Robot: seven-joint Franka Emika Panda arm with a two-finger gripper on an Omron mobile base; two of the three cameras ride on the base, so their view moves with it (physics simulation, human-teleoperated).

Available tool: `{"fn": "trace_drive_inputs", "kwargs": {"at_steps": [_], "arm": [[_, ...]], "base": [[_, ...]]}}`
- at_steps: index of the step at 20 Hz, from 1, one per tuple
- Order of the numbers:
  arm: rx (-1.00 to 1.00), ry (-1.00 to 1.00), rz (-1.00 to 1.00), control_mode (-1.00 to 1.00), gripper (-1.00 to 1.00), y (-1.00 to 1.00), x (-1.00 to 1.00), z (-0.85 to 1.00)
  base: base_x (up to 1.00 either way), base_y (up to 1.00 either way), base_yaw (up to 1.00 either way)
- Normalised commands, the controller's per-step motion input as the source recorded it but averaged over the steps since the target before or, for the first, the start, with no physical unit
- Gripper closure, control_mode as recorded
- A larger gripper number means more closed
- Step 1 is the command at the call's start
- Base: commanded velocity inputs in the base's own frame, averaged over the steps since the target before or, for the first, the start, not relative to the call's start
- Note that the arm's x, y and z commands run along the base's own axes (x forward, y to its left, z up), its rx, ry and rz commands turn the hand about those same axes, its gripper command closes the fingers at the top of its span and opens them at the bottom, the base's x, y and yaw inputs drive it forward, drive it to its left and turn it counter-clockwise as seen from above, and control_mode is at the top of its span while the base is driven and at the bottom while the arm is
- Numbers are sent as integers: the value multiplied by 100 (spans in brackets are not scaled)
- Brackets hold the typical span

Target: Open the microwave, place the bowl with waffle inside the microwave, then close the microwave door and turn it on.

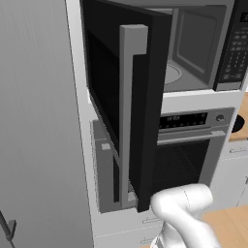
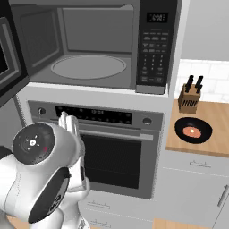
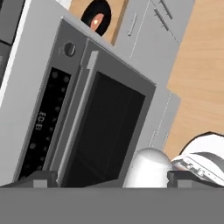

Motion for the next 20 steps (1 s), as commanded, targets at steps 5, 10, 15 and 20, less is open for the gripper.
{"fn": "trace_drive_inputs", "kwargs": {"at_steps": [5,10,15,20], "arm": [[19,0,17,-100,-100,-100,66,-70],[19,3,6,-100,-100,-100,42,-30],[14,10,0,-100,-100,-96,39,5],[5,9,-3,-100,-100,-62,57,2]], "base": [[0,0,0],[0,0,0],[0,0,0],[0,0,0]]}}
